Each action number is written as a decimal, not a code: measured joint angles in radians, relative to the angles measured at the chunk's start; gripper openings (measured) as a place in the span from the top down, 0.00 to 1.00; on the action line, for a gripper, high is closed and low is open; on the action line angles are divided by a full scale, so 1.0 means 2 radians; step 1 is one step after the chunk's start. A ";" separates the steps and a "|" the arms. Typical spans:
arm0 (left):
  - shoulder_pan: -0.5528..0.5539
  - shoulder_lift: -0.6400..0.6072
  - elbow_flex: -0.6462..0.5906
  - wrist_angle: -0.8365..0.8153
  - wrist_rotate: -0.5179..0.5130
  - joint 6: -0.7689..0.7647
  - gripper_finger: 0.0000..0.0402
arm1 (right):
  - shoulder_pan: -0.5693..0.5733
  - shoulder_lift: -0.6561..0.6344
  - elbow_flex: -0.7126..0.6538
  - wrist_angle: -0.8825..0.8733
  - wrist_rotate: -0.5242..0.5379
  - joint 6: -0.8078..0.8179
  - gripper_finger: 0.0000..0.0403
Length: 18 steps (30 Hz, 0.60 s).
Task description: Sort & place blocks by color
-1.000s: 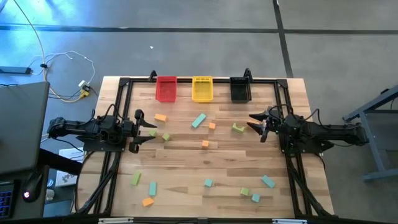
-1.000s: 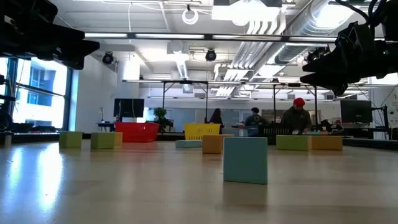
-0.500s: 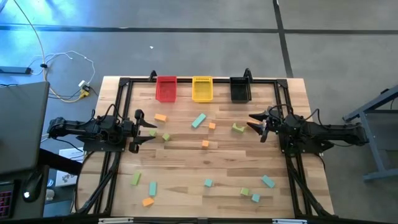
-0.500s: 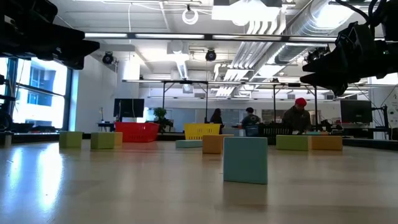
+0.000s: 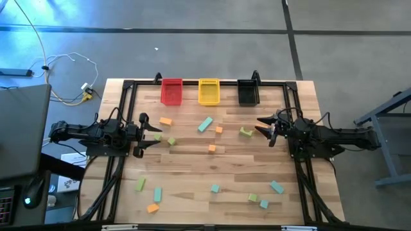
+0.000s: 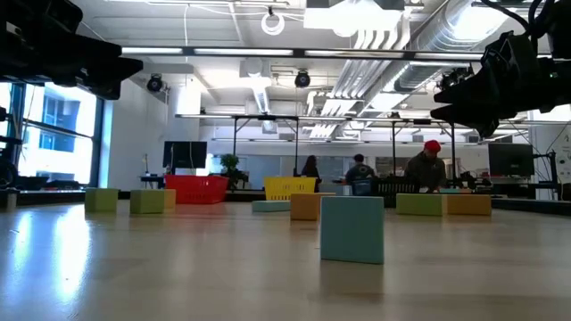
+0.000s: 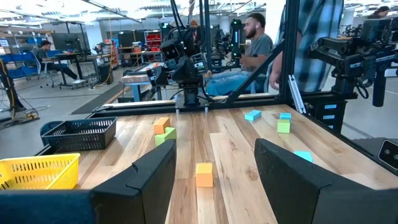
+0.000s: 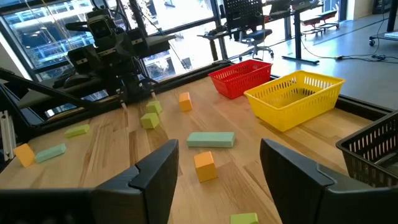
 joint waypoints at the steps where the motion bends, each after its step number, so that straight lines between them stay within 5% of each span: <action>1: 0.000 0.000 0.000 0.000 0.000 -0.006 0.49 | 0.000 0.000 0.000 0.000 0.000 0.000 0.47; 8: 0.000 0.000 0.000 0.007 -0.015 -0.162 0.49 | 0.000 0.000 0.000 0.000 0.000 0.000 0.47; 18: 0.000 0.000 0.000 0.055 -0.030 -0.177 0.49 | 0.000 0.000 0.000 0.000 0.000 0.000 0.47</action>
